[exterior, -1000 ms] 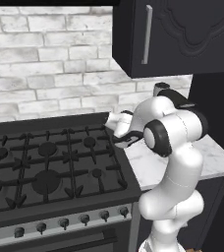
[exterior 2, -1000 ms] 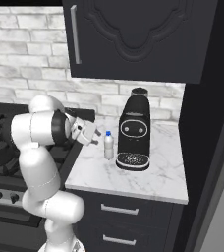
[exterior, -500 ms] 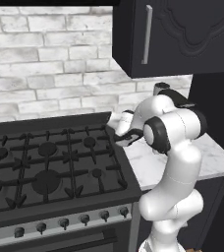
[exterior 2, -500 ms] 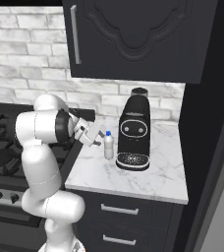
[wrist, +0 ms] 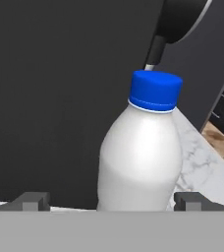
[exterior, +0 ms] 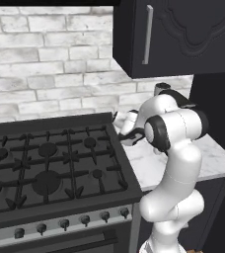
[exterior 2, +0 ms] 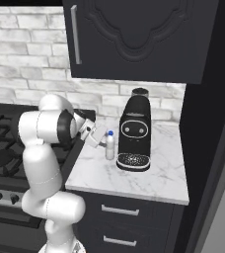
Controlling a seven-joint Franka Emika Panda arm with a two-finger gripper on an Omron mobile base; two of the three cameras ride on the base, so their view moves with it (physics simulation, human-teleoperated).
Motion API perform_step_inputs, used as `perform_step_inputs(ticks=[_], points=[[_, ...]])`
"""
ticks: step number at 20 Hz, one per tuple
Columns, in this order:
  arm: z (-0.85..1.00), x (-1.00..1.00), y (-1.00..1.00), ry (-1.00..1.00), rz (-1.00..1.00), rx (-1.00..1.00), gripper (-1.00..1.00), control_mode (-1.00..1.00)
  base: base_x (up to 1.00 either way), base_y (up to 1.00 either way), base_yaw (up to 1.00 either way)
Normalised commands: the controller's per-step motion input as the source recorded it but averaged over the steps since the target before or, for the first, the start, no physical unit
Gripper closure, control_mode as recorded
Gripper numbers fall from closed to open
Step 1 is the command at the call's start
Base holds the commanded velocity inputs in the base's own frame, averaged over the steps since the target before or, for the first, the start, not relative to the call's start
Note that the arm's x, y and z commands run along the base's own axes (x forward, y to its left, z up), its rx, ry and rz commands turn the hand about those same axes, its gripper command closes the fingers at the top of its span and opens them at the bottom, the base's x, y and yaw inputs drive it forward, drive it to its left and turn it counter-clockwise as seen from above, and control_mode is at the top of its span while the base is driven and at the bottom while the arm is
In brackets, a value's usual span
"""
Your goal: Take the bottled waters from the counter and place them in the freezer to freeze. Close the freezer door after placing the bottles.
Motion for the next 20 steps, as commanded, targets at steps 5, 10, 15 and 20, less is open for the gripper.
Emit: perform_step_inputs(ticks=[5,10,15,20], points=[[-0.05,0.0,-0.15,0.05,-0.04,-0.01,-1.0,-1.0,0.0,0.0,0.0],[-0.05,0.0,-0.02,0.03,-0.02,-0.02,-1.0,-1.0,0.0,0.0,0.0],[-0.04,0.0,0.0,0.0,0.0,-0.01,-1.0,-1.0,0.0,0.0,0.0],[-0.02,0.0,-0.06,0.0,0.0,-0.01,-1.0,-1.0,0.0,0.0,0.0]])
